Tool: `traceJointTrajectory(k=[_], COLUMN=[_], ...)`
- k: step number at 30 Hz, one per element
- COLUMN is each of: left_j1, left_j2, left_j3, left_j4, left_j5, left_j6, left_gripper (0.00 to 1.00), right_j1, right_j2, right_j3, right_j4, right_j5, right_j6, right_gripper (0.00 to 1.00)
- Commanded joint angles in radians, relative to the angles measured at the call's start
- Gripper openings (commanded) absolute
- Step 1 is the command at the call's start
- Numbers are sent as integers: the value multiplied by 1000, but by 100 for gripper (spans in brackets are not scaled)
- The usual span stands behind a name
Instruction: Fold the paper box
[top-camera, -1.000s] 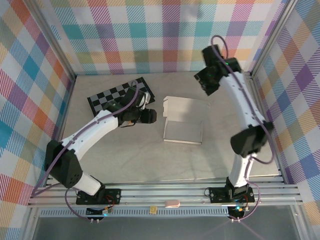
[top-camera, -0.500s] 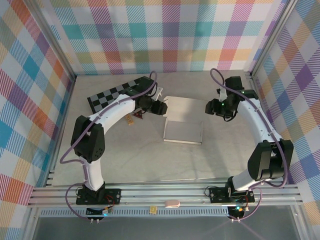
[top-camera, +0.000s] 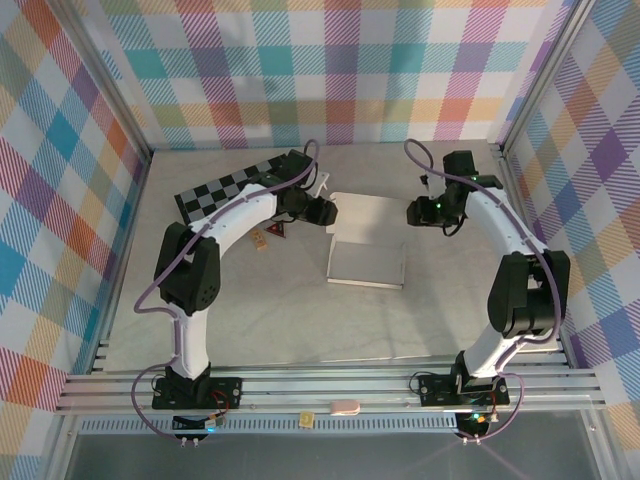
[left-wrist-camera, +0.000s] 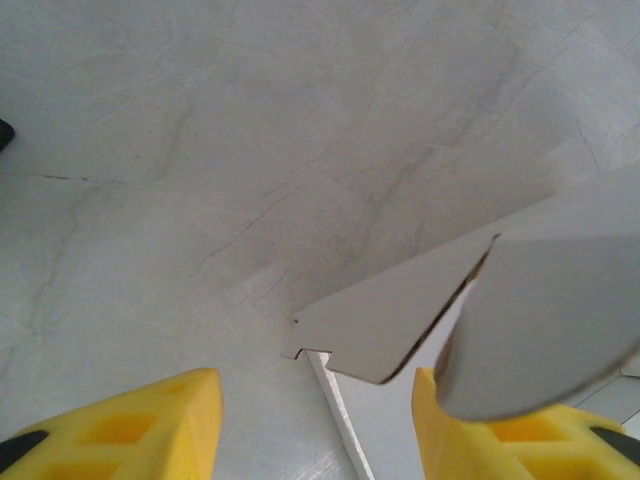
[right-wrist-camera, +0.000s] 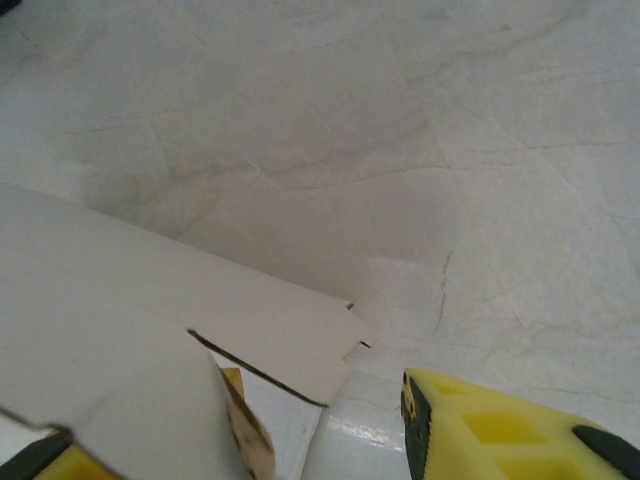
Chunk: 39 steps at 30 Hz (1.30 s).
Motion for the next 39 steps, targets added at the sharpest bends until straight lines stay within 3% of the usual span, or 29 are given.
traceJointTrajectory(k=[1,16,24,29,35,39], left_j1=[4,-37,-57,-74,-96,-99], left_j2=[19,59,52,47,40,36], left_j3=[44,85,86,96,109,127], left_j4=[23,9,4,2,-11,-22], left_j5=[30,10,-55,-130,-261,-363], left_j6=[-2,-27,-48,-92,-187,-263], left_gripper=[50,23,5,0,0,0], right_j1=[-4,4,42,80,142,181], right_j2=[10,56,38,27,34,53], right_j3=[45,61,52,51,80,135], right_j4=[31,1,12,16,-1,-15], right_j5=[-78,-45,34,123,250,346], right_j6=[-38,-38,-24,11,127,308], right_gripper=[42,26,11,0,0,0])
